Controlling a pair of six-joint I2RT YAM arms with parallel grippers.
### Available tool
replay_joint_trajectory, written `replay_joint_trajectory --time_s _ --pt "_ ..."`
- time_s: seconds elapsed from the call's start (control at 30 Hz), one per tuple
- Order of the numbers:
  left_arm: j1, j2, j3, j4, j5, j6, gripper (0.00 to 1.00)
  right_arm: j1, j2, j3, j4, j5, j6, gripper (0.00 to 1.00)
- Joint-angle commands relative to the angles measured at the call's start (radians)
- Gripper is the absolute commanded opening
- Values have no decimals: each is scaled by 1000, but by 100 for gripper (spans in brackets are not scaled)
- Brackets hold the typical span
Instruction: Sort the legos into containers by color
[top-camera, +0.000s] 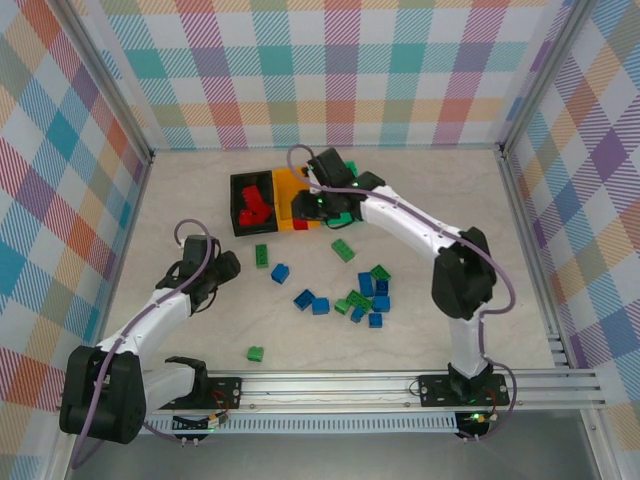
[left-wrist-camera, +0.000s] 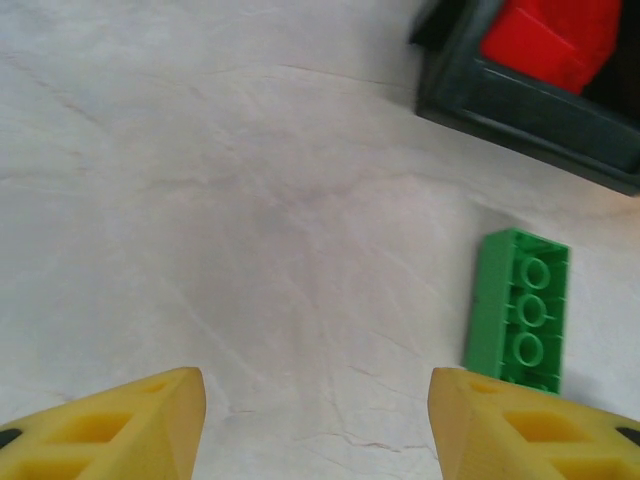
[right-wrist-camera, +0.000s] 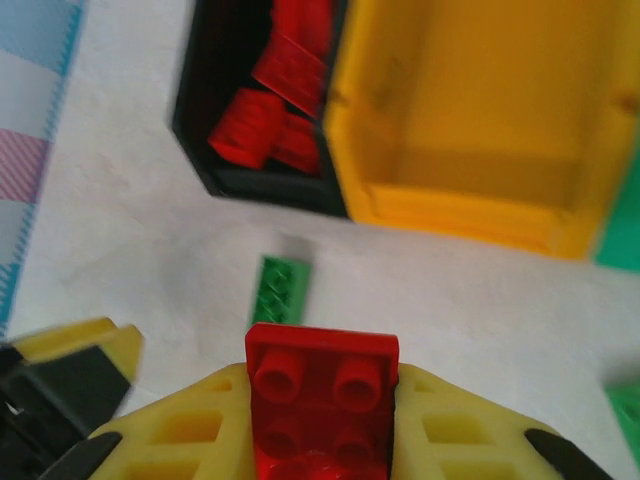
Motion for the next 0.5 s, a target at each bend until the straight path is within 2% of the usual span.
replay_joint_trajectory --time_s 0.0,0.3,0.47 --pt "15 -23 15 -40 -60 -21 60 10 99 158 -48 -41 -27 30" --pt "15 -101 -27 8 -13 -5 61 45 478 733 -158 -44 -45 30" --pt "16 -79 -24 18 3 -6 61 46 561 799 -50 26 -38 30"
